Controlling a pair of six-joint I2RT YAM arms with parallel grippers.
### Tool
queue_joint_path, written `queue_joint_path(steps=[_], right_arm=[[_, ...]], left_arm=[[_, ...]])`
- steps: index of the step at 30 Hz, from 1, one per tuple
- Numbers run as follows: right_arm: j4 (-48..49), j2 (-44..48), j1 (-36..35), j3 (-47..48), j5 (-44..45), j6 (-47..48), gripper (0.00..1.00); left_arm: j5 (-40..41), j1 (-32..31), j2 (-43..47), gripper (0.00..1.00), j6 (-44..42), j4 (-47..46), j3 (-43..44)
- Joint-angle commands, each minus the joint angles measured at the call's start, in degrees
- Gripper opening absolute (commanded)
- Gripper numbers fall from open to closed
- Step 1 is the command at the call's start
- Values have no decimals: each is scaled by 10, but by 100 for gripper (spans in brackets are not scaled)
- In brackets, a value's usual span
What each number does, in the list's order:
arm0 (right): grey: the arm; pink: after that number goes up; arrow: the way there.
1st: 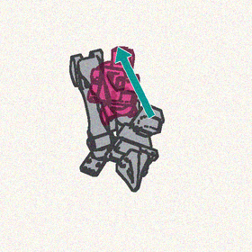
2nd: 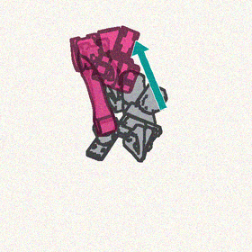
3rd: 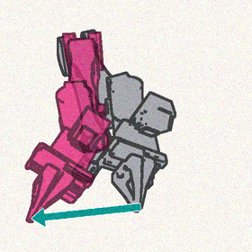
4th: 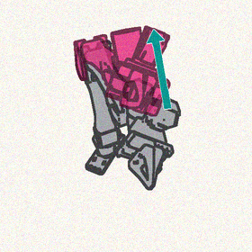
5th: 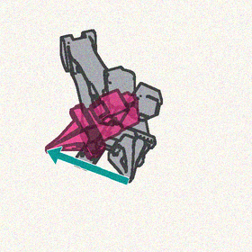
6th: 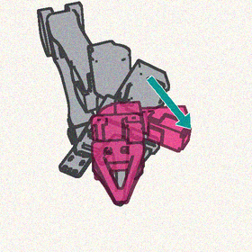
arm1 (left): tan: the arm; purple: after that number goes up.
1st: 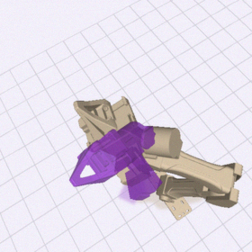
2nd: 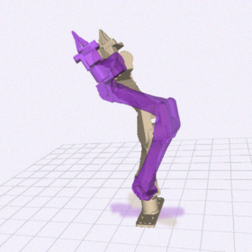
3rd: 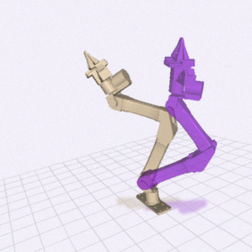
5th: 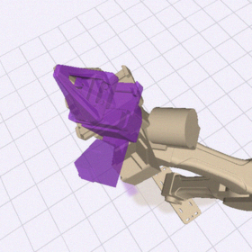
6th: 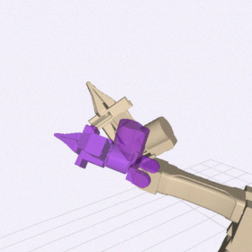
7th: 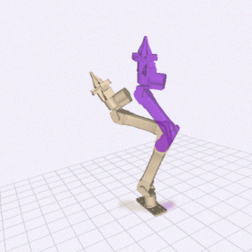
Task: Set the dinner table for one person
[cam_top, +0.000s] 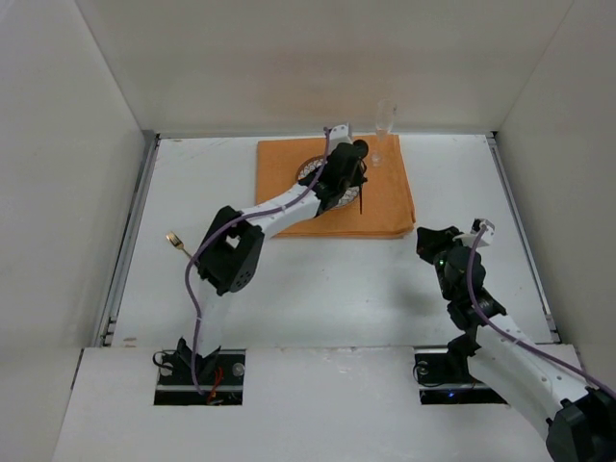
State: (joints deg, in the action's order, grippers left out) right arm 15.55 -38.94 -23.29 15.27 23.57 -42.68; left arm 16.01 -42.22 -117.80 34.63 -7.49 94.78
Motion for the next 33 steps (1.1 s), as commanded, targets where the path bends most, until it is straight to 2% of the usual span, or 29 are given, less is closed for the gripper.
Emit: queue_joint_path(steps=[1,5,13,17,19,33], right_arm=[[5,3,5,6,-27,-14,8],[6,-4,9,7,-33,-16,9],[20,6,14,0,-42,-13,19],[26,8,15,1,-53,-12,39],[37,4,15,-1,-43,-8,44],[39,-9,9,6,-58,-1,47]], left_arm=[[-20,-7,-47,0,18,4,88],[-23,-12,-108,0,53,15,152],[-26,-24,-202,0,69,40,261],[-24,-25,-220,0,78,33,263],[-26,-25,-230,0,82,28,265],[-29,-23,-278,3,106,20,277]])
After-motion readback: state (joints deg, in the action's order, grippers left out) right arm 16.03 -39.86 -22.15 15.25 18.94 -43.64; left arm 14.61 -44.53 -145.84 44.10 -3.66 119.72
